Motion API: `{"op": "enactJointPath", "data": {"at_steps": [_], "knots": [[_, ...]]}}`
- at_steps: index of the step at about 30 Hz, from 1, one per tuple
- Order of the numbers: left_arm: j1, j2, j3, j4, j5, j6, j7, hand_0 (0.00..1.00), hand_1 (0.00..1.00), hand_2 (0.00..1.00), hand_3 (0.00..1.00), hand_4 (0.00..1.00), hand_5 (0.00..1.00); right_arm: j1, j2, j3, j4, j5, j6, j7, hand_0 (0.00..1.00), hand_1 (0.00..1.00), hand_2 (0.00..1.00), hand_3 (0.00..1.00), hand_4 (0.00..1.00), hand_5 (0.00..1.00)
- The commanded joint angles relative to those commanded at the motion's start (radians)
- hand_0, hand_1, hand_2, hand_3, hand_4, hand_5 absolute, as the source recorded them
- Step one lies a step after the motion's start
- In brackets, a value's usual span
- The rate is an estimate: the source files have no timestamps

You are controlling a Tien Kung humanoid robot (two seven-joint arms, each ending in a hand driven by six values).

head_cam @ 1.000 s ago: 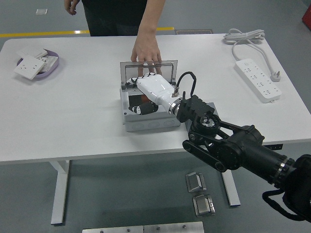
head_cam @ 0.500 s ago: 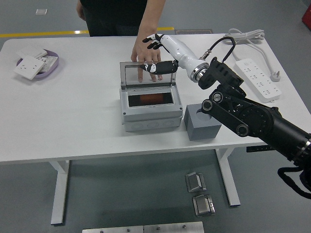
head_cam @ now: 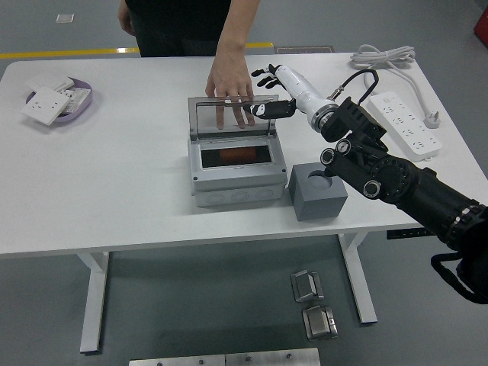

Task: Pick up the cylinder from the cube,place it in the box,flap close box

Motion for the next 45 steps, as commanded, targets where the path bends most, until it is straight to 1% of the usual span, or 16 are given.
{"op": "enactJointPath", "data": {"at_steps": [2, 9, 11, 12, 17, 18, 23, 24, 26, 29, 30, 33, 35, 36, 41, 45], "knots": [[0.000, 0.000, 0.000, 0.000, 0.000, 0.000, 0.000, 0.583, 0.615, 0.567, 0.607, 0.646, 0.268, -0.003, -0.007, -0.010, 0.016, 0.000, -0.002, -0.001, 0.819, 0.704, 0.701, 0.781, 0.841, 0.308], [0.000, -0.001, -0.001, 0.000, -0.001, -0.001, 0.000, 0.583, 0.615, 0.566, 0.607, 0.647, 0.270, -0.017, -0.048, -0.068, 0.136, -0.005, -0.002, -0.010, 0.820, 0.699, 0.698, 0.778, 0.842, 0.311], [0.000, -0.001, -0.002, 0.000, -0.001, -0.001, 0.000, 0.583, 0.615, 0.566, 0.607, 0.647, 0.270, -0.019, -0.056, -0.076, 0.161, -0.010, -0.001, -0.013, 0.820, 0.699, 0.698, 0.778, 0.842, 0.311], [0.000, -0.001, -0.002, 0.000, -0.001, -0.001, 0.000, 0.583, 0.615, 0.566, 0.607, 0.648, 0.272, -0.020, -0.060, -0.080, 0.175, -0.011, 0.000, -0.014, 0.740, 0.689, 0.693, 0.776, 0.841, 0.312], [-0.001, -0.001, -0.003, 0.000, -0.002, -0.001, -0.001, 0.583, 0.615, 0.566, 0.607, 0.648, 0.272, -0.028, -0.082, -0.100, 0.232, -0.015, -0.003, -0.018, 0.740, 0.689, 0.693, 0.776, 0.841, 0.312], [0.000, -0.001, -0.003, 0.000, -0.002, -0.001, -0.001, 0.583, 0.615, 0.567, 0.606, 0.650, 0.276, -0.031, -0.086, -0.103, 0.243, -0.017, -0.003, -0.019, 0.666, 0.676, 0.691, 0.775, 0.840, 0.313], [0.003, -0.002, -0.002, 0.000, -0.006, -0.001, -0.001, 0.583, 0.615, 0.567, 0.606, 0.650, 0.276, -0.053, -0.112, -0.117, 0.306, -0.027, -0.004, -0.029, 0.666, 0.676, 0.691, 0.775, 0.840, 0.313], [0.004, -0.003, -0.002, 0.000, -0.007, -0.001, -0.001, 0.584, 0.616, 0.568, 0.607, 0.652, 0.281, -0.058, -0.118, -0.120, 0.319, -0.029, -0.004, -0.031, 0.634, 0.671, 0.689, 0.774, 0.834, 0.321], [0.005, -0.004, -0.002, 0.000, -0.009, -0.001, -0.002, 0.584, 0.616, 0.568, 0.607, 0.652, 0.281, -0.072, -0.134, -0.127, 0.358, -0.038, -0.005, -0.038, 0.634, 0.671, 0.689, 0.774, 0.834, 0.321], [0.007, -0.005, -0.002, 0.000, -0.010, -0.001, -0.003, 0.584, 0.616, 0.568, 0.607, 0.652, 0.281, -0.088, -0.148, -0.129, 0.397, -0.051, -0.005, -0.046, 0.634, 0.671, 0.689, 0.774, 0.834, 0.321], [0.008, -0.005, -0.002, 0.000, -0.011, -0.001, -0.003, 0.583, 0.617, 0.568, 0.607, 0.653, 0.283, -0.092, -0.151, -0.129, 0.407, -0.055, -0.005, -0.048, 0.596, 0.666, 0.690, 0.771, 0.831, 0.322], [0.008, -0.006, -0.001, 0.000, -0.011, -0.001, -0.003, 0.583, 0.617, 0.568, 0.607, 0.653, 0.283, -0.106, -0.154, -0.124, 0.424, -0.070, -0.006, -0.052, 0.596, 0.666, 0.690, 0.771, 0.831, 0.322], [0.009, -0.006, 0.002, 0.000, -0.014, -0.001, -0.005, 0.583, 0.617, 0.568, 0.607, 0.653, 0.283, -0.115, -0.155, -0.118, 0.426, -0.077, -0.007, -0.054, 0.596, 0.666, 0.690, 0.771, 0.831, 0.322], [0.009, -0.006, 0.004, 0.000, -0.016, -0.001, -0.007, 0.584, 0.617, 0.568, 0.607, 0.653, 0.284, -0.119, -0.156, -0.114, 0.427, -0.080, -0.007, -0.055, 0.570, 0.666, 0.689, 0.769, 0.831, 0.325], [0.009, -0.007, 0.008, 0.000, -0.020, -0.003, -0.011, 0.584, 0.617, 0.568, 0.607, 0.653, 0.284, -0.135, -0.160, -0.090, 0.432, -0.105, -0.009, -0.060, 0.570, 0.666, 0.689, 0.769, 0.831, 0.325], [0.009, -0.009, 0.009, 0.000, -0.022, -0.003, -0.012, 0.584, 0.617, 0.568, 0.608, 0.654, 0.285, -0.161, -0.173, -0.021, 0.446, -0.159, -0.003, -0.075, 0.572, 0.666, 0.687, 0.770, 0.830, 0.327]]}}
